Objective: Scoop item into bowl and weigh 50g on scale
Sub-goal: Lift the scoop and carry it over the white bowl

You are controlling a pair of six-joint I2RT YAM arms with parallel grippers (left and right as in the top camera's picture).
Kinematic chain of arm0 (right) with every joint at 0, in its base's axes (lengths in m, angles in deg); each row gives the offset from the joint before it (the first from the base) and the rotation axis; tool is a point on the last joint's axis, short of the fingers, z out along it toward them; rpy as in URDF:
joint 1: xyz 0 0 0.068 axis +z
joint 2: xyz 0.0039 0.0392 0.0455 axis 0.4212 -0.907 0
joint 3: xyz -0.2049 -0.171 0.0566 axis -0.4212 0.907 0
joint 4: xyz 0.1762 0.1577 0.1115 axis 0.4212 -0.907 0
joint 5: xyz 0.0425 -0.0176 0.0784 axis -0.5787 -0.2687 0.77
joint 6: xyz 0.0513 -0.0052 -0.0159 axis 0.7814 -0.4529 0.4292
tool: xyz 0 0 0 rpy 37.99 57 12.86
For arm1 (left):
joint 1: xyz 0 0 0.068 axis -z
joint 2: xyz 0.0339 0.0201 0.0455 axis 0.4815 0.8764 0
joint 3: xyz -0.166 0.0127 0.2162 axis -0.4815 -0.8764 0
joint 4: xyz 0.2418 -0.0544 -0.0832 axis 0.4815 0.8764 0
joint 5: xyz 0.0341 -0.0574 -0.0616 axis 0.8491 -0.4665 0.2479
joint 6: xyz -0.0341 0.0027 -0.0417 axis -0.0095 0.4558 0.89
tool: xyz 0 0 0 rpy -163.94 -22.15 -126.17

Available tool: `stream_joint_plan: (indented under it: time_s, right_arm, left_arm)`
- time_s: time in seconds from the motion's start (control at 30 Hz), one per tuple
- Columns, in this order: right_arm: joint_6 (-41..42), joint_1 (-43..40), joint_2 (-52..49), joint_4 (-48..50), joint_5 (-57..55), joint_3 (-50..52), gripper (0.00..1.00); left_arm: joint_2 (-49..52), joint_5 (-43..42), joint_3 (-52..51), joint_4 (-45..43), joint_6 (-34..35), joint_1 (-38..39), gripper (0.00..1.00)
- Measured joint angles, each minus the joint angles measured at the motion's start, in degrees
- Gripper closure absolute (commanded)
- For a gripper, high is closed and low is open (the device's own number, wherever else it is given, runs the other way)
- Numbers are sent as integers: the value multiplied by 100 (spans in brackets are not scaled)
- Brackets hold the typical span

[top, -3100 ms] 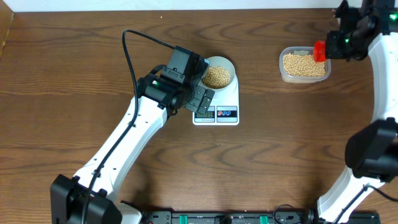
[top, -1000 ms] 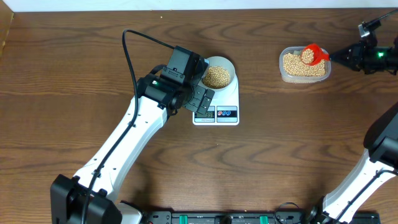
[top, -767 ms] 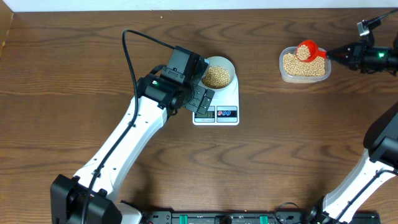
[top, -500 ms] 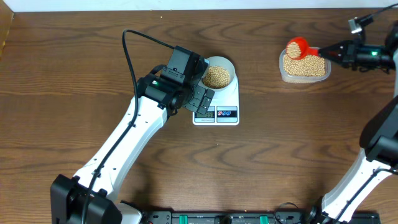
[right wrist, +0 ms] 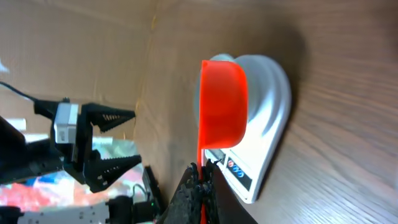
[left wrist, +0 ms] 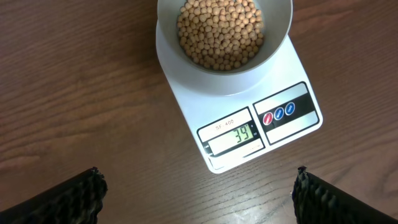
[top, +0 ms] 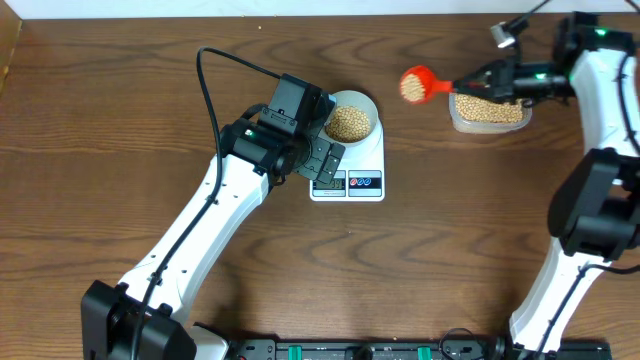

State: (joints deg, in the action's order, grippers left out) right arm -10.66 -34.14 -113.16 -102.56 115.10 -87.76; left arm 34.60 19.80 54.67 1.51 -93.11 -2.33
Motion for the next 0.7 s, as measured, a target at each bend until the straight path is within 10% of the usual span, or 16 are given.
stream_joint_plan:
  time_s: [0.7]
  right_arm:
    - [619,1335,0,562,-979,-11,99]
  left_arm:
    - [0,0,0,2,0,0,2]
